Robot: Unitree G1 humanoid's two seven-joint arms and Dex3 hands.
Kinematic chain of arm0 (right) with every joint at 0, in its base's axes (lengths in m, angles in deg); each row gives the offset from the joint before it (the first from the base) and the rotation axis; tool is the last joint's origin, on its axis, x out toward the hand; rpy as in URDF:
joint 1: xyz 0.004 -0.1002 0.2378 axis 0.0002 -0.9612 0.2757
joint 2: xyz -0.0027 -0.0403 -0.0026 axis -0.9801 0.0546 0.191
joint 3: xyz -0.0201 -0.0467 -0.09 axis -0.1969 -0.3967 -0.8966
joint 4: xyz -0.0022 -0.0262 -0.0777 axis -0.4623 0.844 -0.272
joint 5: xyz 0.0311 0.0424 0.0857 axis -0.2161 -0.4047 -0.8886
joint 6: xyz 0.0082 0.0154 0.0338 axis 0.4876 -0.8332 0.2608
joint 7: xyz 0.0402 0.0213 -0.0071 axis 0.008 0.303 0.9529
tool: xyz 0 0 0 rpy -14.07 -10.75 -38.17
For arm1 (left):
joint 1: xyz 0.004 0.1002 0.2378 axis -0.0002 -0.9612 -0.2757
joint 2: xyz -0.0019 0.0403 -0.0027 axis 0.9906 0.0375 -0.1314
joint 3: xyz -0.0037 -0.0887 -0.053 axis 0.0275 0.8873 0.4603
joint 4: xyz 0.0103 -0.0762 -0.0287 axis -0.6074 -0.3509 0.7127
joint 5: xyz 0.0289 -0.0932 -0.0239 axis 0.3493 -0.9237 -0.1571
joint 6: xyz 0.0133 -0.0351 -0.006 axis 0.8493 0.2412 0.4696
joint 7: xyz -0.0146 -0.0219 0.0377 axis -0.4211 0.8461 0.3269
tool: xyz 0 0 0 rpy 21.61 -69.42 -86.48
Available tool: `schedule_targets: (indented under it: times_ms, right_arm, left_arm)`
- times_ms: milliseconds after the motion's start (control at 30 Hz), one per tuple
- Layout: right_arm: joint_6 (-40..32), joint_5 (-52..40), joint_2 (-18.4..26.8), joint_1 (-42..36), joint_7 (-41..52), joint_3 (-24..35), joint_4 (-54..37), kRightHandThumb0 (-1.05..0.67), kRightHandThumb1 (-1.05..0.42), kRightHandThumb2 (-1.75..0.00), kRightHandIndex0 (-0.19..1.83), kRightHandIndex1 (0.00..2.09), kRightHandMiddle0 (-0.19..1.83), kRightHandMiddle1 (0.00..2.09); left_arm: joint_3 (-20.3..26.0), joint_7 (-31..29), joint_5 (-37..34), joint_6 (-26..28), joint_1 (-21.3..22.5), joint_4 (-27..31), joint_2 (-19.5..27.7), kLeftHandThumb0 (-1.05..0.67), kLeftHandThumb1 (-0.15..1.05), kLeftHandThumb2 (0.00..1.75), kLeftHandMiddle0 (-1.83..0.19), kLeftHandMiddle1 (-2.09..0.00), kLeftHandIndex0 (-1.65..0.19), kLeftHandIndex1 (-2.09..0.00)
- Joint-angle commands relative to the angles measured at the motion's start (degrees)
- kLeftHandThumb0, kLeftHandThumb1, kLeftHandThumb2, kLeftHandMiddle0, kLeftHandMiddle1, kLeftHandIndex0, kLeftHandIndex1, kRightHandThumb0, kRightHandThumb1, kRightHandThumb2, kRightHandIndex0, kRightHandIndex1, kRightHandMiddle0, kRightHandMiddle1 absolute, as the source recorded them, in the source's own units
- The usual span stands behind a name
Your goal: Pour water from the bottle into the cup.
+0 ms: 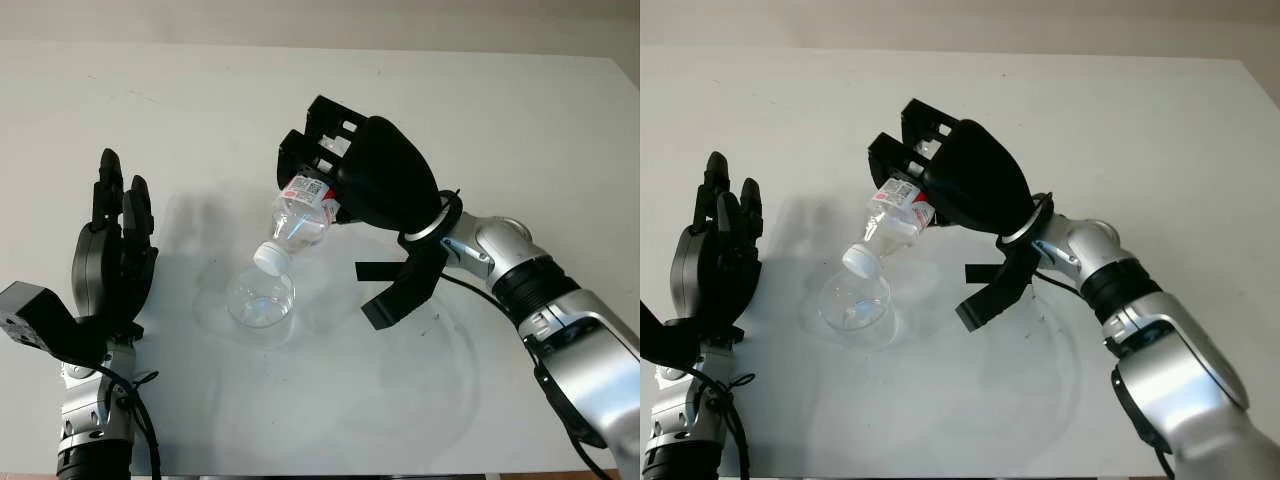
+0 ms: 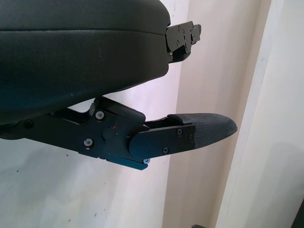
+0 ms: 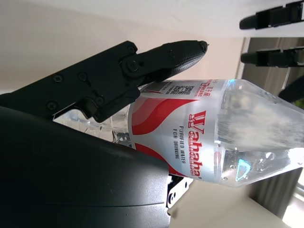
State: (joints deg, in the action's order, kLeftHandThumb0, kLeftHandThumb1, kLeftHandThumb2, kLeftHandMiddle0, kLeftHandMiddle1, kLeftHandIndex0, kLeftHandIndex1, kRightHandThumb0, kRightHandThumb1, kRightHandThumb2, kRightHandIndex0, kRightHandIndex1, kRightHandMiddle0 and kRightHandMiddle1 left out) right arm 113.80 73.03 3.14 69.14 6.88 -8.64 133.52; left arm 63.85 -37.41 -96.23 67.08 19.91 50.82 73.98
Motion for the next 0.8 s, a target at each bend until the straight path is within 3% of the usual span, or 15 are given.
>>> schedule_targets:
  times_ms: [0,133,200,300,467,667,767]
  right_arm:
    - [-0.77,1.09,1.40,2.17,-1.86,-1.21,-1.24,-0.48,-1.05,-0.27,1.23,2.09,0.94,2.09]
    - [-0.59,3.00,2.49,4.17,-4.00,-3.33,-1.69,-0.48,-1.05,-0.23,1.21,2.09,0.81,2.09]
    - [-0.84,3.70,3.07,4.92,-3.99,-4.09,-2.30,-0.49,-1.05,-0.19,1.17,2.09,0.57,2.09]
    - [-0.72,3.87,3.40,5.63,-3.94,-4.73,-2.66,-0.51,-1.05,-0.17,1.15,2.09,0.47,2.02]
    - [-2.78,5.81,3.60,6.55,-5.04,-6.27,-3.15,-0.54,-1.05,-0.16,1.16,2.09,0.53,2.05]
    - [-2.75,5.13,3.23,6.42,-5.53,-6.58,-3.21,-0.54,-1.05,-0.14,1.16,2.09,0.50,1.88]
    - [-3.08,5.07,3.11,6.32,-5.78,-6.57,-3.13,-0.54,-1.05,-0.17,1.17,2.09,0.60,2.03]
  left_arm:
    - [0.03,-0.28,-0.01,-0.64,0.11,-0.47,-0.28,-0.77,1.05,0.53,0.17,-0.05,0.18,-0.05]
    - [0.00,-0.28,-0.11,-0.64,0.04,-0.38,-0.35,-0.77,1.05,0.52,0.18,-0.05,0.19,-0.04]
    - [-0.03,-0.36,-0.11,-0.84,-0.02,-0.35,-0.43,-0.77,1.05,0.53,0.19,-0.05,0.19,-0.03]
    - [-0.14,-0.14,0.05,-0.89,-0.08,-0.18,-0.57,-0.77,1.05,0.53,0.18,-0.05,0.19,-0.03]
    - [-0.14,-0.04,0.10,-0.90,-0.08,-0.32,-0.71,-0.77,1.05,0.54,0.18,-0.05,0.18,-0.04]
    - [-0.10,0.02,0.05,-0.87,-0.08,-0.25,-0.80,-0.78,1.05,0.53,0.19,-0.05,0.19,-0.04]
    - [-0.14,0.12,0.26,-1.08,0.03,-0.43,-0.84,-0.77,1.05,0.54,0.18,-0.05,0.19,-0.04]
